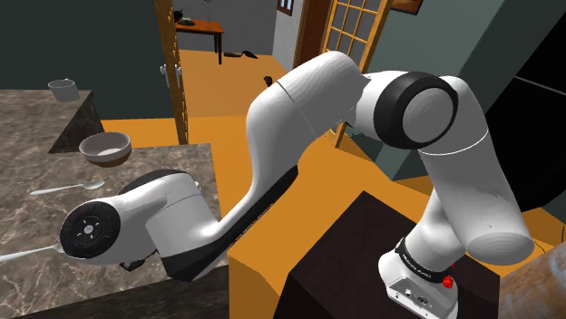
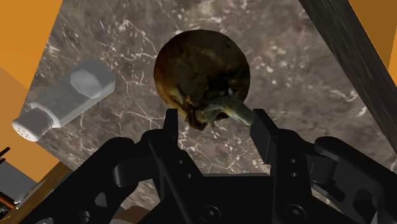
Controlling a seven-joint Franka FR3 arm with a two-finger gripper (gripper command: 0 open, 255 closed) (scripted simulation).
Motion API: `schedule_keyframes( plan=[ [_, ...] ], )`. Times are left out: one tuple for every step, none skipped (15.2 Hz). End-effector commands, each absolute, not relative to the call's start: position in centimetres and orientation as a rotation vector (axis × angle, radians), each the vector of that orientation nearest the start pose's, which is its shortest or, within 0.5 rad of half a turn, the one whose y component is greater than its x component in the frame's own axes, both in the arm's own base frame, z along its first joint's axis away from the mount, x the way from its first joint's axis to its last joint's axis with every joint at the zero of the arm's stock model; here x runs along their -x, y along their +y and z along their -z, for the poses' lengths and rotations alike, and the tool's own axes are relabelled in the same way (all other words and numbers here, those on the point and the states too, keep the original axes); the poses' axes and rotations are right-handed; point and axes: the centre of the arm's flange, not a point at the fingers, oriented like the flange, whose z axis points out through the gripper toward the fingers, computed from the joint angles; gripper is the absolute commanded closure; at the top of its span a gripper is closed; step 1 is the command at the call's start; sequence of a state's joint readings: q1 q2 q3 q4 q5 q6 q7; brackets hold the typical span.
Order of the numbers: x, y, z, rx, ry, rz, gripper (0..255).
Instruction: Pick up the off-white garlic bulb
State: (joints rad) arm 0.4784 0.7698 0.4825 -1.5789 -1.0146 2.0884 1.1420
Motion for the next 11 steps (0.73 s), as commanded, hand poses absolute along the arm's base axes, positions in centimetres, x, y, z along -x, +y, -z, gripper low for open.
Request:
schedule_keyframes(
  plan=[
    [-46.7, 51.2, -22.6, 3.379, -0.526, 0.656, 255],
    [-46.7, 51.2, -23.1, 3.379, -0.526, 0.656, 255],
    [-46.7, 51.2, -23.7, 3.379, -0.526, 0.656, 255],
    [-46.7, 51.2, -24.2, 3.379, -0.526, 0.656, 255],
    [-46.7, 51.2, -24.7, 3.379, -0.526, 0.656, 255],
    [-46.7, 51.2, -25.2, 3.379, -0.526, 0.656, 255],
    [-46.7, 51.2, -25.8, 3.379, -0.526, 0.656, 255],
    [-46.7, 51.2, -26.3, 3.379, -0.526, 0.656, 255],
    [-46.7, 51.2, -26.8, 3.379, -0.526, 0.656, 255],
    [-46.7, 51.2, -27.4, 3.379, -0.526, 0.656, 255],
    [-46.7, 51.2, -27.9, 3.379, -0.526, 0.656, 255]
  ],
)
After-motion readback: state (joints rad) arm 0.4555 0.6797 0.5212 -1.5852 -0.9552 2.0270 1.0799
